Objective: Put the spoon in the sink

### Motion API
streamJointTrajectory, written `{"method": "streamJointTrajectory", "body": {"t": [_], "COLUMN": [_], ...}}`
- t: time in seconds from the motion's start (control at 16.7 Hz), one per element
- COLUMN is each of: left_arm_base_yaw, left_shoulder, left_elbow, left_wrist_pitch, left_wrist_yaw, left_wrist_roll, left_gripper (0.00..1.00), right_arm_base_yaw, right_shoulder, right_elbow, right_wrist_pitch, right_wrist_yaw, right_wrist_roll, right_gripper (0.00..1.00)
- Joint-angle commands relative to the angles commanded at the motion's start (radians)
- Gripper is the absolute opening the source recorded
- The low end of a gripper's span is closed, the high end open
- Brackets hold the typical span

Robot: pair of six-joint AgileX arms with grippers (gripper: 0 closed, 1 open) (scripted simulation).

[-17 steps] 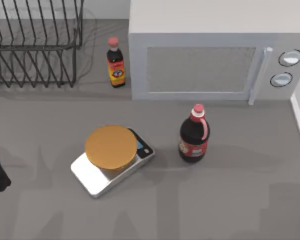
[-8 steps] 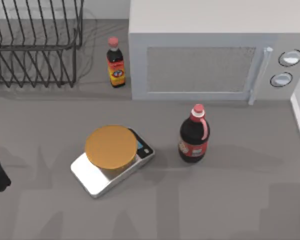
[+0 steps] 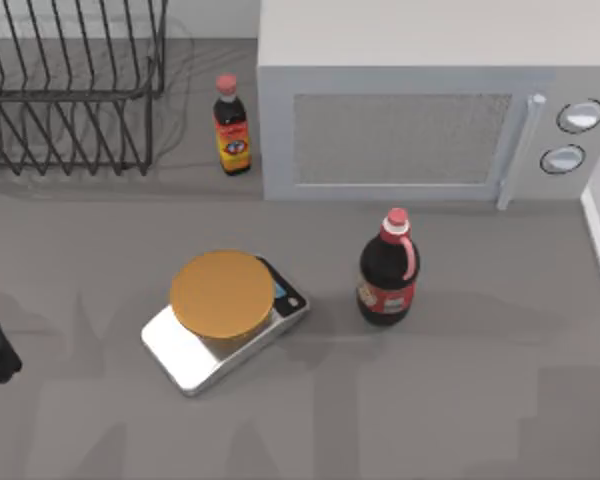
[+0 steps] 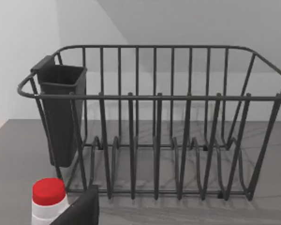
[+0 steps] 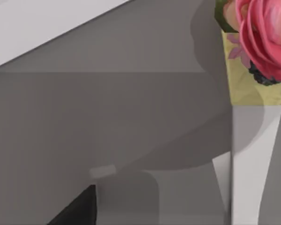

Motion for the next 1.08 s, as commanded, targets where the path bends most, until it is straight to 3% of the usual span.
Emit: {"method": "streamJointTrajectory", "body": {"t": [0.24, 0.72, 1.08], "left_arm_base_yaw": [0.0, 0.0, 0.0], "left_shoulder": [0.0, 0.0, 0.0], "left_elbow": [0.0, 0.0, 0.0], "left_wrist_pitch": [0.0, 0.0, 0.0], "left_wrist_yaw": [0.0, 0.0, 0.0], "left_wrist_roll": [0.0, 0.0, 0.0], "left_gripper": [1.0, 1.0, 1.0], "right_arm_base_yaw": [-0.003, -0.005, -0.003], "right_shoulder": [-0.021, -0.161, -0.171], "right_elbow": [0.055, 0.273, 0.284], "right_wrist_pitch": [-0.074, -0.442, -0.459], "right_wrist_yaw": [0.0, 0.0, -0.001], "right_wrist_roll": [0.001, -0.007, -0.006], "right_gripper": [0.0, 0.0, 0.0]}}
